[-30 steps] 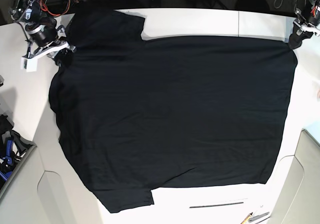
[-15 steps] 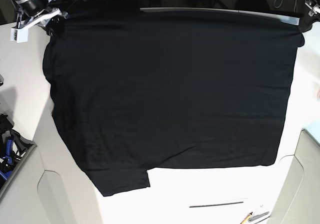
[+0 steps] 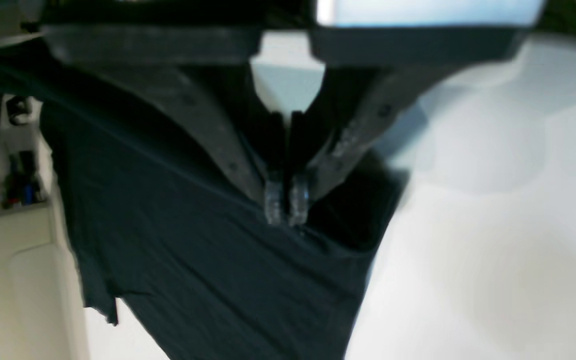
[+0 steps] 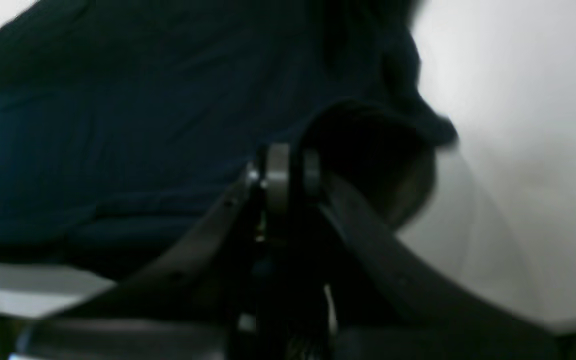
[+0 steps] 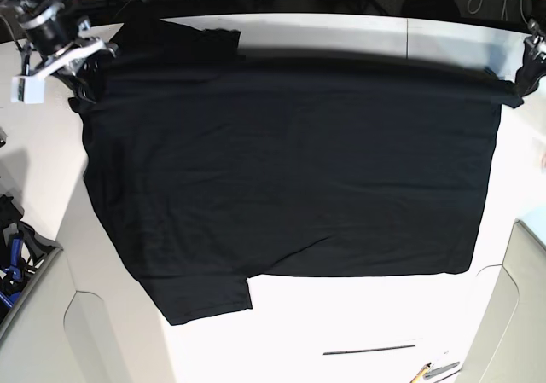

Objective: Fold the T-shirt properly
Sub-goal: 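Lift the shoulder corners with both grippers and pull the shirt taut, then release and regrasp the shirt edge with the right gripper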

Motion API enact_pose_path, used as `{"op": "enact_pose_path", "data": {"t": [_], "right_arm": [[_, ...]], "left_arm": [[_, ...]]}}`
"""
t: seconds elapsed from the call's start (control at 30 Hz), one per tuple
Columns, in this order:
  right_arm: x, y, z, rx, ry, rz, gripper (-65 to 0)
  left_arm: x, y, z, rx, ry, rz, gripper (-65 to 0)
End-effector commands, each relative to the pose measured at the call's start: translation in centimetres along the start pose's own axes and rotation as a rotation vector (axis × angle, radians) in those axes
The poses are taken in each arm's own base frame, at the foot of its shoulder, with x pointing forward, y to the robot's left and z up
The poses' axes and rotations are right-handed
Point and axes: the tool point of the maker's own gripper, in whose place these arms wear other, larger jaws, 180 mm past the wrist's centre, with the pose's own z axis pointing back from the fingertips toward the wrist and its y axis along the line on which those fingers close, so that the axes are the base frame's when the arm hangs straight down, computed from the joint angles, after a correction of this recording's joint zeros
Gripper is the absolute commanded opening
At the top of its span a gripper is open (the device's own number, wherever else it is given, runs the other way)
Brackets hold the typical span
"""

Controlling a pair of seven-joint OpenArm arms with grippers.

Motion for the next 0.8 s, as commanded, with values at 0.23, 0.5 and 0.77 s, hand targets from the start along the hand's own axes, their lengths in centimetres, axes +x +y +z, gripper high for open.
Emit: {"op": "enact_pose_path", "data": {"t": [0.23,0.5,0.77], "right_arm": [[2.4,0.7,-6.4,0.045,-0.058,-0.012,-65.0],[1.8,0.4,-10.5,0.071,-0.01,-0.082,-65.0],[2.5,0.0,-10.1,0.077,-0.019,-0.032,-40.0]], "left_arm": [[2.9,-1.6,-3.9,0.002,-0.045,-0.162,-65.0],[2.4,-1.7,-5.7,0.034,-0.005,-0.243,-65.0],[3.0,-1.7,-5.5,0.033,-0.008,-0.254,-41.2]]}}
